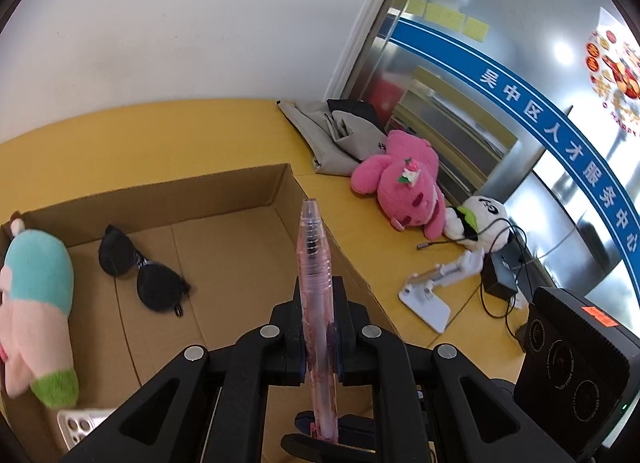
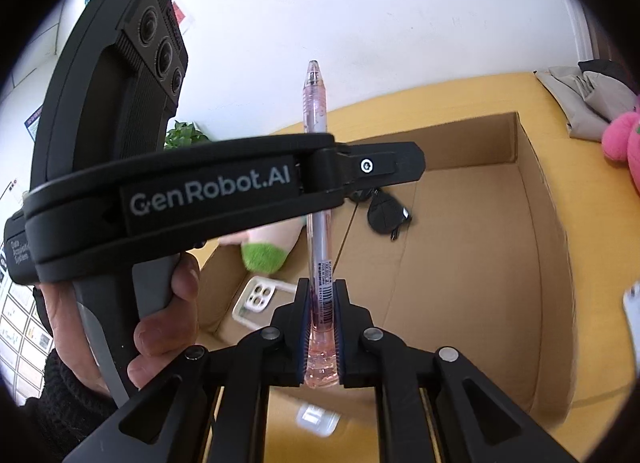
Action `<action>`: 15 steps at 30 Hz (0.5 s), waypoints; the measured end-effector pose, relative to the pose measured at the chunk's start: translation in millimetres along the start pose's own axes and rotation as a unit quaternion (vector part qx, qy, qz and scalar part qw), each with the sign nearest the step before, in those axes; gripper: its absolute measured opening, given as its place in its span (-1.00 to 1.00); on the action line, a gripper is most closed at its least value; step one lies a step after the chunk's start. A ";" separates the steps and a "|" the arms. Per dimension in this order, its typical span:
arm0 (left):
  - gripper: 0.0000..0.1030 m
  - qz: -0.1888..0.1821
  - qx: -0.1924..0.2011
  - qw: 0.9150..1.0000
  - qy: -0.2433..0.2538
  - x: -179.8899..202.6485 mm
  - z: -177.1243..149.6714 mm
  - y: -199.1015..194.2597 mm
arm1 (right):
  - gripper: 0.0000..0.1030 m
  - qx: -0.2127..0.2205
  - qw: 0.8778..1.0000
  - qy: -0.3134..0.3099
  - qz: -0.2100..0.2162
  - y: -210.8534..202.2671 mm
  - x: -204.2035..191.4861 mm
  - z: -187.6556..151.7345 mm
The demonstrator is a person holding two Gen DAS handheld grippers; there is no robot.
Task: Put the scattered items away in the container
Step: 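Lift the pink pen upright with the right gripper and carry it toward the box, then lower the pink pen into the box and open the right gripper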
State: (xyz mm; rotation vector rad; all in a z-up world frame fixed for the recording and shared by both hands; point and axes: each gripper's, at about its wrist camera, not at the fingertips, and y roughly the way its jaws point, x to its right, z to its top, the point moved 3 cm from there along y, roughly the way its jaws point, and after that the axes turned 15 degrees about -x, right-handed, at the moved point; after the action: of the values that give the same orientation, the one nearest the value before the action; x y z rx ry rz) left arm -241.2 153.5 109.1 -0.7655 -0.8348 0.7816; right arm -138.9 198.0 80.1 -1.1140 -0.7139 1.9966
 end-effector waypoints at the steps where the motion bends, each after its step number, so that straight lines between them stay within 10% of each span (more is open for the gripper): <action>1: -0.81 0.000 -0.005 1.000 -0.003 -3.9 7.3 3.9 | -0.82 -0.006 1.000 0.004 0.004 1.9 4.8 9.8; 15: -0.79 -0.003 -0.097 0.992 -0.079 -92.9 78.5 120.5 | -0.82 -0.130 0.988 0.080 0.001 91.0 93.9 105.9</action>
State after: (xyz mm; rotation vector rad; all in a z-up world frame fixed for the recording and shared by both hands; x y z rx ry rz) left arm -383.5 156.5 13.9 -0.8808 -1.0677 0.7697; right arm -295.0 208.8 17.9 -1.4097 -0.9051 1.8263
